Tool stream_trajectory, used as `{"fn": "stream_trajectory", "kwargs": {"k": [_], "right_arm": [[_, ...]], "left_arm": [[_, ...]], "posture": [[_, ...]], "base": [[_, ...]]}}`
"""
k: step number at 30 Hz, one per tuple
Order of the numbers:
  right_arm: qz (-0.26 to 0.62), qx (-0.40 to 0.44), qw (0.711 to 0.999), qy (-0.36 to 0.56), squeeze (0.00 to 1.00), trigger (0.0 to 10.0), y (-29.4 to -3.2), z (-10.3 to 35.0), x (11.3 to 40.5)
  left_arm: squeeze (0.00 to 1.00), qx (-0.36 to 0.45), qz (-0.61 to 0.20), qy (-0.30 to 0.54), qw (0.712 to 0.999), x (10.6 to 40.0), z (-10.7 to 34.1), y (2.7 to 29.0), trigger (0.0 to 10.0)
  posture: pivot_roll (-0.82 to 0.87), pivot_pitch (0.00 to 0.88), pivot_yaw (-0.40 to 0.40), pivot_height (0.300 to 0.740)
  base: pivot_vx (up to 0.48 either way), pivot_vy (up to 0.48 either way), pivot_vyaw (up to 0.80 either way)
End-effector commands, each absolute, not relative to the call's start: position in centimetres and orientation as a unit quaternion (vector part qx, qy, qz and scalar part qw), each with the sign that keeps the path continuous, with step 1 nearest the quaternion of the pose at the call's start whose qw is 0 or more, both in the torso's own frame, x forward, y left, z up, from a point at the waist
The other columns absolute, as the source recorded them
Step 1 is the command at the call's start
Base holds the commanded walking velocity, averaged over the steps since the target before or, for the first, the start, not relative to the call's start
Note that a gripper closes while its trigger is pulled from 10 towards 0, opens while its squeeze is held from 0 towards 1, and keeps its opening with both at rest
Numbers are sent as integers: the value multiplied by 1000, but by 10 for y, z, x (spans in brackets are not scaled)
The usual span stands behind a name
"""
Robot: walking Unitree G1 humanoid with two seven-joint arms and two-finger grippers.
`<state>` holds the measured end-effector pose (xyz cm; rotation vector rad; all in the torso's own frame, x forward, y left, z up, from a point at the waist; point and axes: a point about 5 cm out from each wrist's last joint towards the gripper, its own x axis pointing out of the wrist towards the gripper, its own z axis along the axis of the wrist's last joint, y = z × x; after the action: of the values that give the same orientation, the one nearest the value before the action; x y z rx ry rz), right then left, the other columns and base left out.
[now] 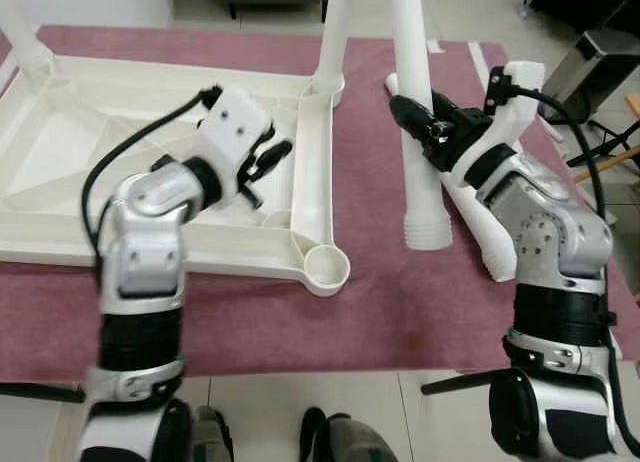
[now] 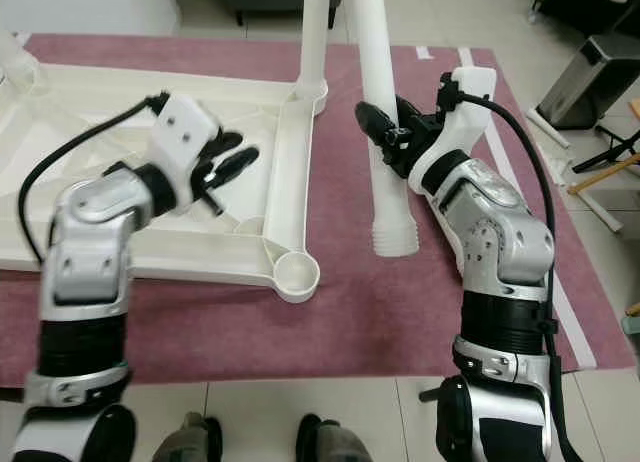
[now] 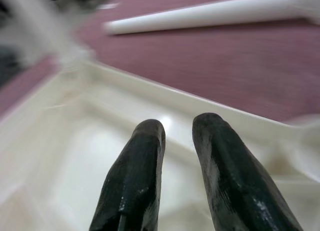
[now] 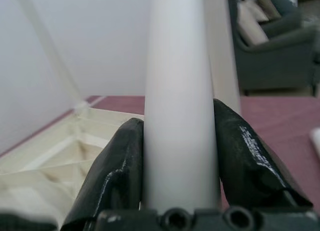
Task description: Building children table
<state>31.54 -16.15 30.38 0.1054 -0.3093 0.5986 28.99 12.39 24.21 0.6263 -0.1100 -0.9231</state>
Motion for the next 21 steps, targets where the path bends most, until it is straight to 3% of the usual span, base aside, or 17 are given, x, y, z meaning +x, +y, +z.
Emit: {"fn": "stream_trajectory", "kwargs": {"k": [1,5,9,11,13,14,16,21], "right_arm": [[331,45,927,-170,0,10000,-153,307,305],[353,35,917,-181,0,10000,-147,306,294],[384,9,903,-192,0,10000,-134,297,280],[384,9,903,-192,0,10000,-134,297,280],[373,-9,908,-189,0,10000,-125,286,281],[373,-9,908,-189,0,10000,-125,286,281],[357,-21,915,-189,0,10000,-117,278,283],[335,-51,922,-189,0,10000,-107,264,286]], "left_arm": [[0,301,-530,-53,791,271,239,115,10000],[0,255,-564,-60,783,260,241,114,10000],[0,181,-514,-96,833,269,255,114,10000],[0,181,-514,-96,833,269,255,114,10000],[0,136,-434,-109,884,287,266,116,10000],[0,136,-434,-109,884,287,266,116,10000],[0,100,-374,-106,916,300,272,119,10000],[0,57,-306,-104,945,314,281,120,10000]], "posture": [[85,150,-17,740],[90,150,-19,740],[93,150,-16,740],[93,150,-16,740],[97,148,-11,740],[97,148,-11,740],[101,148,-8,740],[105,147,-5,740]], "base": [[0,0,0],[0,0,0],[0,0,0],[0,0,0],[0,0,0],[0,0,0],[0,0,0],[0,0,0]]}}
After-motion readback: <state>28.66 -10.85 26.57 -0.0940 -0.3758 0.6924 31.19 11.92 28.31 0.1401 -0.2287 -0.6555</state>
